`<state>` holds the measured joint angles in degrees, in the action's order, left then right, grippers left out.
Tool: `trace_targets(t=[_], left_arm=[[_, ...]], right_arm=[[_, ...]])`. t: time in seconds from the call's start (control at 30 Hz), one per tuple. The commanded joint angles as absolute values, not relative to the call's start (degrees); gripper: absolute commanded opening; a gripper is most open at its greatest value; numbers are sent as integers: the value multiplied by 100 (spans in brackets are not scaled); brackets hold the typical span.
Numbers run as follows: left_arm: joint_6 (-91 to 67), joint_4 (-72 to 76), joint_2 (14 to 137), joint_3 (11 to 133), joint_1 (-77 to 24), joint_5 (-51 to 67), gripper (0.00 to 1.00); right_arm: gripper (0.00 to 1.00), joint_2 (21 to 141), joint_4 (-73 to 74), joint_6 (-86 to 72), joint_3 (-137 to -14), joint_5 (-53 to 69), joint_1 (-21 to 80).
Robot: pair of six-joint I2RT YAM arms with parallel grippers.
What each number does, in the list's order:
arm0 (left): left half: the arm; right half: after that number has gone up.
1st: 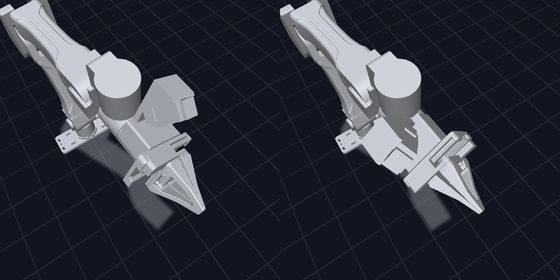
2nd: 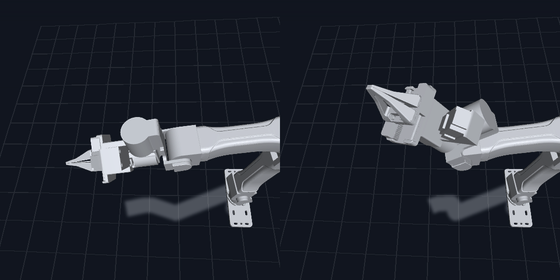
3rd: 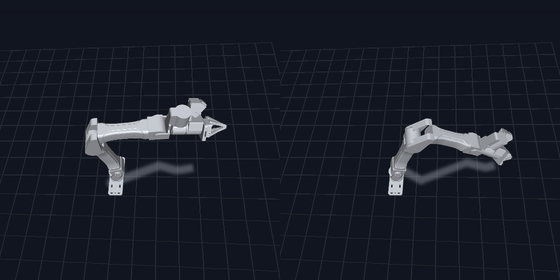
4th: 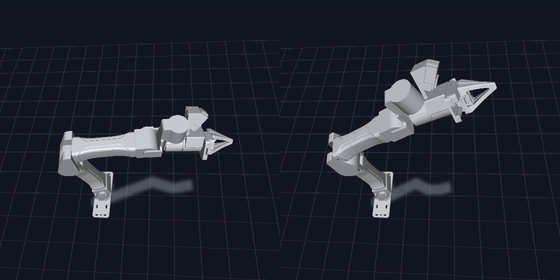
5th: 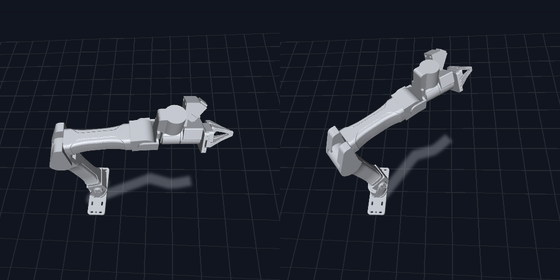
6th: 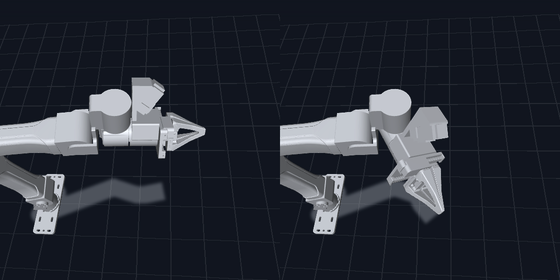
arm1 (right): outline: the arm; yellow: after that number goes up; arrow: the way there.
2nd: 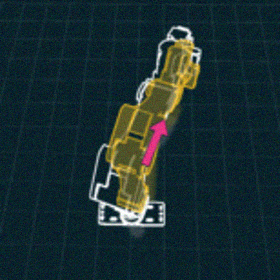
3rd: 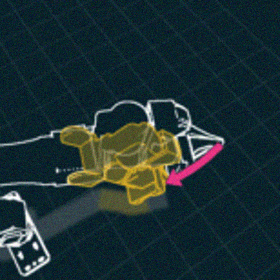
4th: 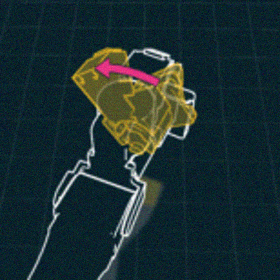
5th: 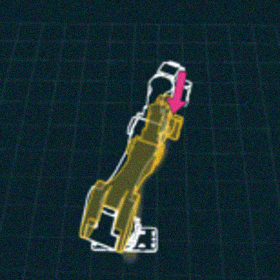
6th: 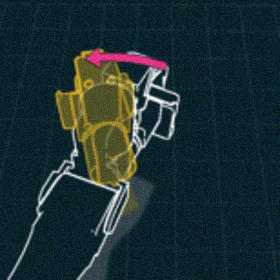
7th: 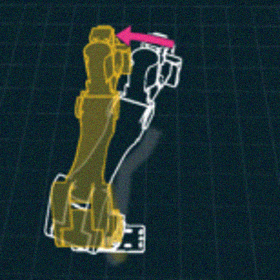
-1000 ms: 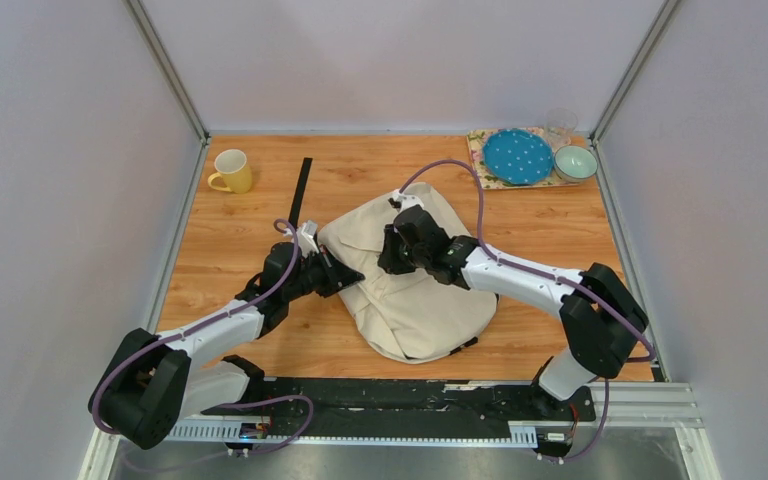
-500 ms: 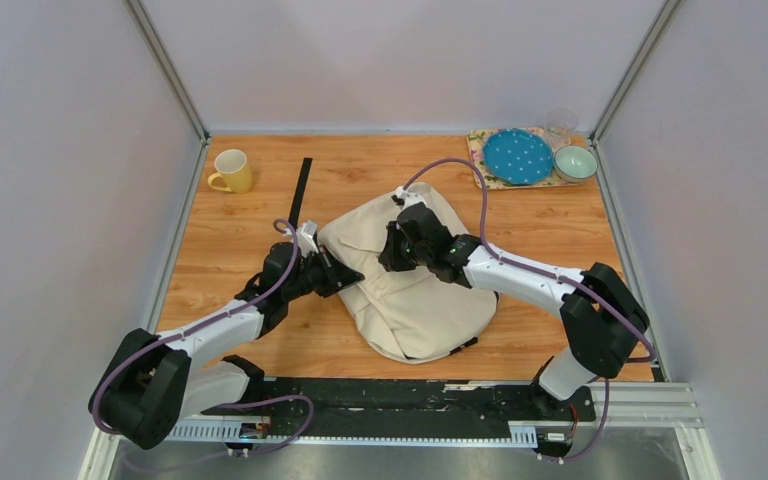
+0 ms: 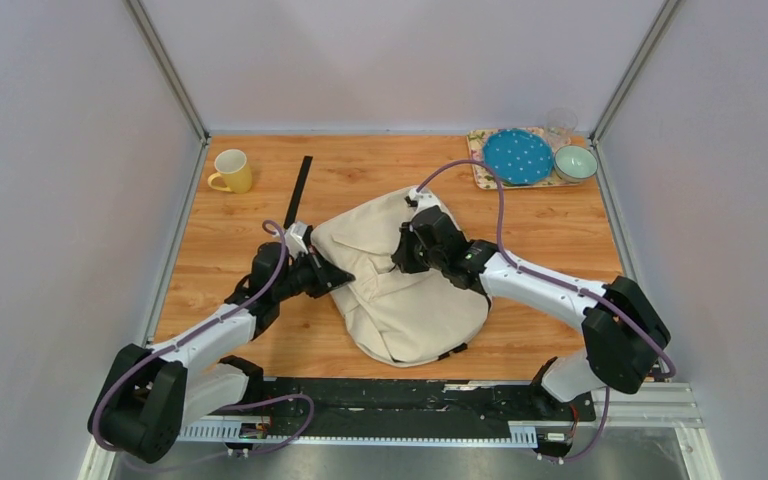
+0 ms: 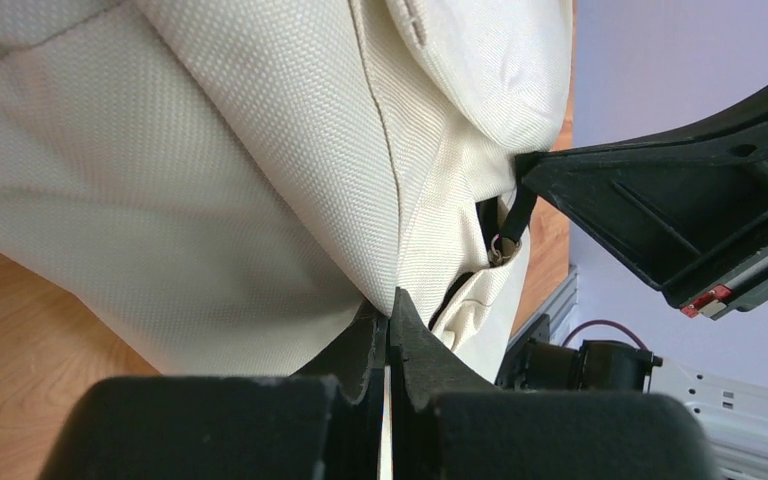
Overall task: Pack the student bag
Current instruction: Zip the student bag at the center of the board.
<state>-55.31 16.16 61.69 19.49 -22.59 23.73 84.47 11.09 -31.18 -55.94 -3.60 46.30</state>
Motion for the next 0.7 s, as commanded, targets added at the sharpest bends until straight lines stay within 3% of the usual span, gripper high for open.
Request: trace_targets(t=[0.0, 0.67], left_arm=[[-5282, 1486, 5880, 1846, -1908, 2627, 0], [-4747, 985, 5959, 1942, -1266, 3357, 0]], right_arm=[[0, 8244, 1151, -2944, -5423, -659, 4500], [0, 7813, 1177, -2918, -5115, -703, 4078]])
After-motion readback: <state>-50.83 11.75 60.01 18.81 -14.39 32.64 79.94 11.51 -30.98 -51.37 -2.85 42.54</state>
